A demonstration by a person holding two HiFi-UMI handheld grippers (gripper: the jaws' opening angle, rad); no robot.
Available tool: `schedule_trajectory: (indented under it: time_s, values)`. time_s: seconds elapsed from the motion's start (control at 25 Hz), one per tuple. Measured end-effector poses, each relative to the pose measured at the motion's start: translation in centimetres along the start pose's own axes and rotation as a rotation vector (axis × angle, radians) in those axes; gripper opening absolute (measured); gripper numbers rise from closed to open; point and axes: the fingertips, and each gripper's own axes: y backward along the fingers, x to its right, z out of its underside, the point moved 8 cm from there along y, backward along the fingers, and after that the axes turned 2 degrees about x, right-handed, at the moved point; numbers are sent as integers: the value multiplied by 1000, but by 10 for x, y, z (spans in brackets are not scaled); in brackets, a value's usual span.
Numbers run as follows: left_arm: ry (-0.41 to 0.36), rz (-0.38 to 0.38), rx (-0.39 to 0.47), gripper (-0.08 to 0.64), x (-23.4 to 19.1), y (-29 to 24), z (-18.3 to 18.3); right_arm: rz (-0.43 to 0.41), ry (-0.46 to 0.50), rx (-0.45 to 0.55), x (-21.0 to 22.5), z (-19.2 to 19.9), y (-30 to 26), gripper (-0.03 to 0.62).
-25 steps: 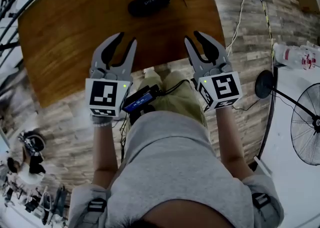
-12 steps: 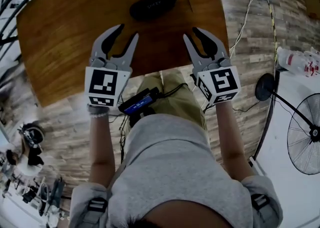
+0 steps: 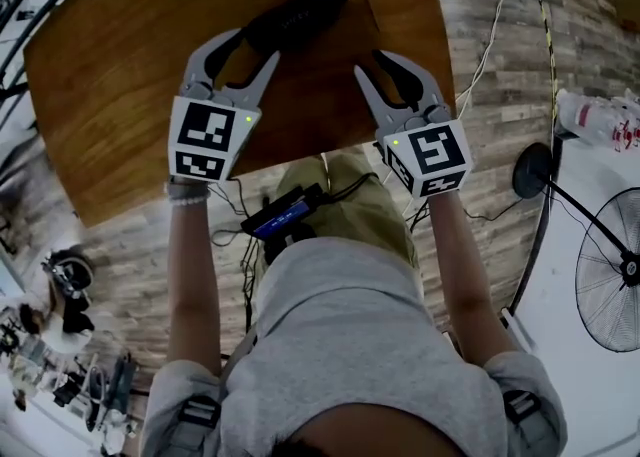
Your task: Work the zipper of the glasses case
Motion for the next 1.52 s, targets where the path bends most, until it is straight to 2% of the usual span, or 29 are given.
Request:
schedule_trajectory:
  time_s: [0.6, 0.76, 0.96, 1.52]
  values:
    - [-90, 105, -146, 229, -22, -47, 15, -58, 34, -69, 7, 11, -39, 115]
    - [-82, 174, -173, 232, -23, -52, 18, -70, 51, -92, 9, 16, -46, 115]
    - [-57, 206, -176, 239, -28, -52, 21, -81, 79, -109, 16, 18, -55, 115]
    - [-36, 257, -208, 250, -34, -51, 20, -132, 318, -187, 25, 15, -105, 115]
